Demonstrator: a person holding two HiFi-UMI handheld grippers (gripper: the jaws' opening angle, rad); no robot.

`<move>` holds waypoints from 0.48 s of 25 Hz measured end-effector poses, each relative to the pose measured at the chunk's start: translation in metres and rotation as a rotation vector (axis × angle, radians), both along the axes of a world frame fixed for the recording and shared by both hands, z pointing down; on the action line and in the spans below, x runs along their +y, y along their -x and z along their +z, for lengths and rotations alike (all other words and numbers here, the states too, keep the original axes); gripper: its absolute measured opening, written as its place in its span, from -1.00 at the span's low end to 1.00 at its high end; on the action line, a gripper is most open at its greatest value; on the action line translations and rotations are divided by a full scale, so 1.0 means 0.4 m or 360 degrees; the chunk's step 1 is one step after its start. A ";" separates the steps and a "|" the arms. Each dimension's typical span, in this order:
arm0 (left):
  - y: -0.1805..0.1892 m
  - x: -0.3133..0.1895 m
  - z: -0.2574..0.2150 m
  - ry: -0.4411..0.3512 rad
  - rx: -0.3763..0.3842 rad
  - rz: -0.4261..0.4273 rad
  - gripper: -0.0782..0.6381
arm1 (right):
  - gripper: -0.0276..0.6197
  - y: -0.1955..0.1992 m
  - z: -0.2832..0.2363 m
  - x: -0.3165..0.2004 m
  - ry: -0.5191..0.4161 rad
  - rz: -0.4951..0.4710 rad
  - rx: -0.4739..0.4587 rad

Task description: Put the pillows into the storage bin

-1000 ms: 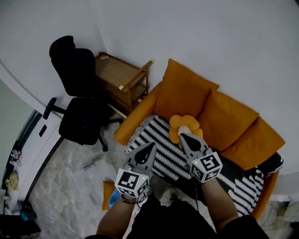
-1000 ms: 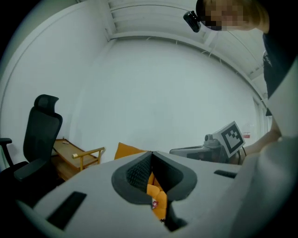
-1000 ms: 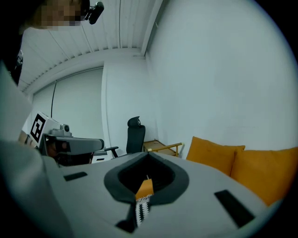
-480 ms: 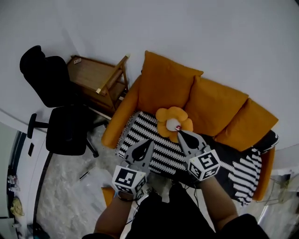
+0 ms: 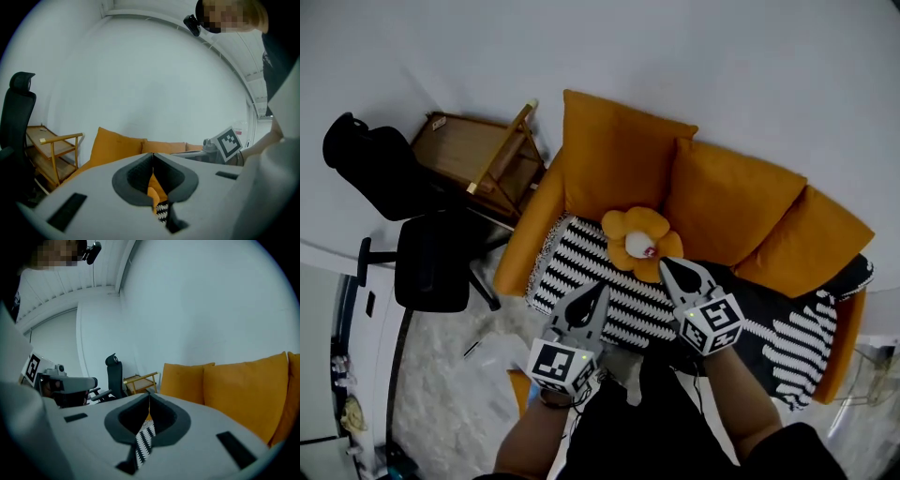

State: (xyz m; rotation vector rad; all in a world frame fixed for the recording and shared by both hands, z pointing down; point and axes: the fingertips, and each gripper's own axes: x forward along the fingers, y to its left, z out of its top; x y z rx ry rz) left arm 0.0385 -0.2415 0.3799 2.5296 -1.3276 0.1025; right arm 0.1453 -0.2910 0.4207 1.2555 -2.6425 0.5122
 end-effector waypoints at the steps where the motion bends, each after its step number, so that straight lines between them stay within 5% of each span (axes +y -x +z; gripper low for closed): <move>1: -0.013 -0.010 0.013 0.0021 -0.0004 -0.0010 -0.76 | -0.85 -0.014 0.018 -0.010 0.0021 -0.0005 -0.0003; 9: -0.113 -0.080 0.125 0.0152 0.0002 -0.0069 -0.76 | -0.47 -0.103 0.176 -0.077 0.0200 -0.0029 -0.0001; 12: -0.147 -0.102 0.165 0.0215 0.0007 -0.0064 -0.57 | -0.37 -0.129 0.245 -0.096 0.0276 -0.0032 0.0018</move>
